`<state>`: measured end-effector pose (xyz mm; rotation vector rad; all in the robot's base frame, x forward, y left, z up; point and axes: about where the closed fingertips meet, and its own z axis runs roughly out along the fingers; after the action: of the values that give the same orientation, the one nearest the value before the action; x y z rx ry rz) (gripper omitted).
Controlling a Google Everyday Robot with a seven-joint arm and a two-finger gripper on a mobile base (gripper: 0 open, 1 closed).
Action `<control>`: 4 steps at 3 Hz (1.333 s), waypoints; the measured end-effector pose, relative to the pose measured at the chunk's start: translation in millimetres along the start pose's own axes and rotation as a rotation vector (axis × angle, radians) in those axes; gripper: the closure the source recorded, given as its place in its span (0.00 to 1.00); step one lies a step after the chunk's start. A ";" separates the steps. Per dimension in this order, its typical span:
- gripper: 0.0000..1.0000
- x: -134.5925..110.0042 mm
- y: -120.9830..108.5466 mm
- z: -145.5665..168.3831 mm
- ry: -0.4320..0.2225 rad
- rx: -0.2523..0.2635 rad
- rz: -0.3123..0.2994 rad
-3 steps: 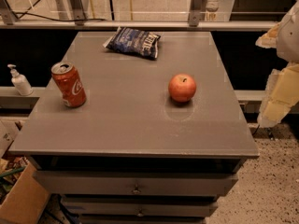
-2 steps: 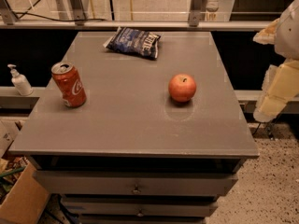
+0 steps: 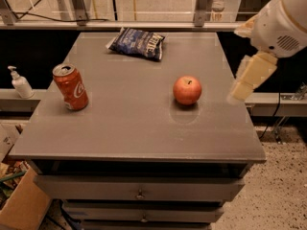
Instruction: Move blue chip bag near apple
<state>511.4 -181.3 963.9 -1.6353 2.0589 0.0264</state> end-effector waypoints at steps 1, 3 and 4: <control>0.00 -16.3 -36.5 36.0 -0.111 -0.021 0.027; 0.00 -49.2 -106.3 105.2 -0.289 -0.064 0.123; 0.00 -67.0 -131.8 121.5 -0.357 -0.027 0.175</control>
Offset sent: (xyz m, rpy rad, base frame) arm 0.1637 0.0490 -0.0583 0.3764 0.0461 0.0107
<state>687.3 -118.2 922.7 -1.3461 1.9200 0.3793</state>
